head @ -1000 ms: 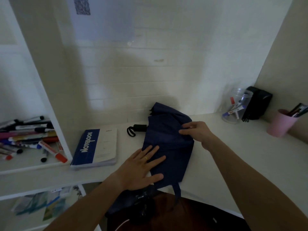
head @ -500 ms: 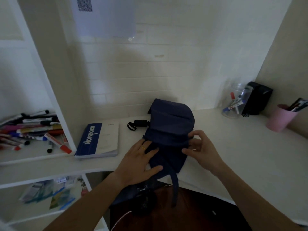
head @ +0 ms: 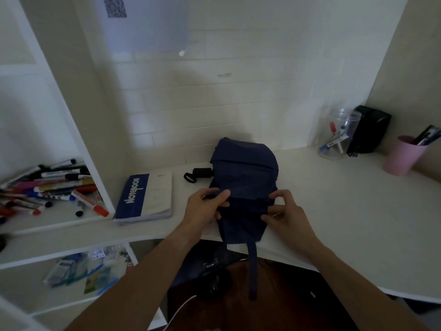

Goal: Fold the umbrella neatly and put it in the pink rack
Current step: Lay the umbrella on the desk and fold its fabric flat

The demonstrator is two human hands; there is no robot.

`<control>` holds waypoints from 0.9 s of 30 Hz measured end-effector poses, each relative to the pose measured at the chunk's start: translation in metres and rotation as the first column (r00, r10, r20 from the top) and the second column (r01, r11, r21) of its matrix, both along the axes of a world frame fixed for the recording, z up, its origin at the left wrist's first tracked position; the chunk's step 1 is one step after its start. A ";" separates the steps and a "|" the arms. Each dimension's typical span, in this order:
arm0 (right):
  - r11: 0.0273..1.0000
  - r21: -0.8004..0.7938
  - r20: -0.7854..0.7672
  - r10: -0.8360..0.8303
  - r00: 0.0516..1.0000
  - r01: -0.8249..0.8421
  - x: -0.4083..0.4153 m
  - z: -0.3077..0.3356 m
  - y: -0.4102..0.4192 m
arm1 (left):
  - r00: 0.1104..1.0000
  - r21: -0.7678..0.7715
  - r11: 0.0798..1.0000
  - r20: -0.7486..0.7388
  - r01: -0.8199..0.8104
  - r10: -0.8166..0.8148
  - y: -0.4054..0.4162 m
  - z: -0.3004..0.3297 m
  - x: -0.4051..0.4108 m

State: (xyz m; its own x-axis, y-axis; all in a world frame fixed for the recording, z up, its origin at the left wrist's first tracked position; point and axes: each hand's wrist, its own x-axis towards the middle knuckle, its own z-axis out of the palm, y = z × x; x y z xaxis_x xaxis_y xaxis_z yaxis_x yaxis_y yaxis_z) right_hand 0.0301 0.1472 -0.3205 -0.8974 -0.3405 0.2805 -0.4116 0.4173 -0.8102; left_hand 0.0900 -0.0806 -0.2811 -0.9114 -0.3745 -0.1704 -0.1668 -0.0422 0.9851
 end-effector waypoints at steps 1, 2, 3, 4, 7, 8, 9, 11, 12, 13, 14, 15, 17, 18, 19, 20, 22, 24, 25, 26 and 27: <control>1.000 -0.002 0.010 -0.006 1.000 0.006 0.000 0.000 0.001 | 1.000 -0.010 1.000 0.018 0.005 -0.005 0.000 0.004 0.000; 1.000 -0.005 0.022 -0.014 1.000 0.014 -0.001 0.000 0.002 | 1.000 -0.015 1.000 0.030 -0.001 0.002 0.000 0.006 0.001; 1.000 -0.009 0.036 -0.023 0.999 0.024 -0.002 -0.001 0.002 | 0.999 -0.004 1.000 0.042 -0.007 0.008 -0.002 0.007 0.001; 0.999 -0.016 0.048 -0.035 0.998 0.035 -0.003 -0.002 0.002 | 0.998 0.024 1.000 0.060 -0.012 0.010 -0.002 0.009 0.002; 0.996 -0.046 0.082 -0.079 0.994 0.083 -0.005 -0.002 0.000 | 0.993 0.163 0.987 0.111 0.010 -0.029 -0.001 0.013 0.011; 0.994 -0.056 0.092 -0.088 0.992 0.093 -0.005 -0.002 0.000 | 0.992 0.210 0.978 0.117 0.020 -0.046 0.001 0.014 0.015; 0.993 -0.065 0.100 -0.096 0.990 0.103 -0.006 -0.002 -0.001 | 0.992 0.250 0.968 0.115 0.022 -0.053 0.003 0.013 0.017; 0.990 -0.086 0.117 -0.105 0.987 0.116 -0.008 -0.001 -0.002 | 0.992 0.300 0.954 0.120 -0.006 -0.031 0.004 0.007 0.020; 0.989 -0.095 0.123 -0.102 0.987 0.114 -0.009 0.000 -0.002 | 0.992 0.314 0.949 0.127 -0.034 -0.007 0.005 0.004 0.020; 0.989 -0.102 0.124 -0.092 0.988 0.105 -0.009 0.001 -0.002 | 0.991 0.327 0.943 0.134 -0.059 0.016 0.006 0.000 0.020; 0.989 -0.109 0.121 -0.082 0.989 0.095 -0.009 0.002 0.000 | 0.990 0.340 0.937 0.141 -0.075 0.028 0.007 -0.003 0.019; 0.989 -0.115 0.116 -0.076 0.990 0.089 -0.008 0.003 0.001 | 0.989 0.358 0.930 0.142 -0.082 0.033 0.007 -0.006 0.019; 0.988 -0.132 0.123 -0.065 0.990 0.081 -0.008 0.006 0.005 | 0.991 0.403 0.912 0.131 -0.071 0.019 0.006 -0.009 0.019; 0.986 -0.147 0.142 -0.053 0.988 0.074 -0.007 0.007 0.006 | 0.992 0.416 0.907 0.128 -0.058 0.005 0.006 -0.008 0.019; 0.985 -0.159 0.170 -0.037 0.985 0.065 -0.007 0.009 0.007 | 0.992 0.421 0.906 0.128 -0.043 -0.012 0.005 -0.007 0.019; 0.986 -0.160 0.187 -0.024 0.982 0.054 -0.007 0.009 0.007 | 0.991 0.420 0.907 0.129 -0.027 -0.030 0.004 -0.005 0.019; 0.989 -0.139 0.172 -0.023 0.985 0.048 -0.007 0.010 0.004 | 0.990 0.422 0.907 0.125 0.005 -0.064 0.002 -0.002 0.019; 0.987 -0.151 0.167 -0.034 0.985 0.060 -0.006 0.013 0.003 | 0.987 0.406 0.912 0.115 0.056 -0.111 0.002 0.001 0.020; 0.985 -0.162 0.172 -0.032 0.985 0.061 -0.005 0.015 0.003 | 0.985 0.390 0.917 0.109 0.081 -0.134 0.003 0.001 0.021; 0.983 -0.173 0.174 -0.023 0.985 0.054 -0.005 0.016 0.004 | 0.983 0.376 0.921 0.102 0.102 -0.150 0.003 0.001 0.023; 0.983 -0.181 0.179 -0.004 0.984 0.037 -0.003 0.017 0.007 | 0.983 0.368 0.923 0.092 0.116 -0.161 0.003 0.000 0.025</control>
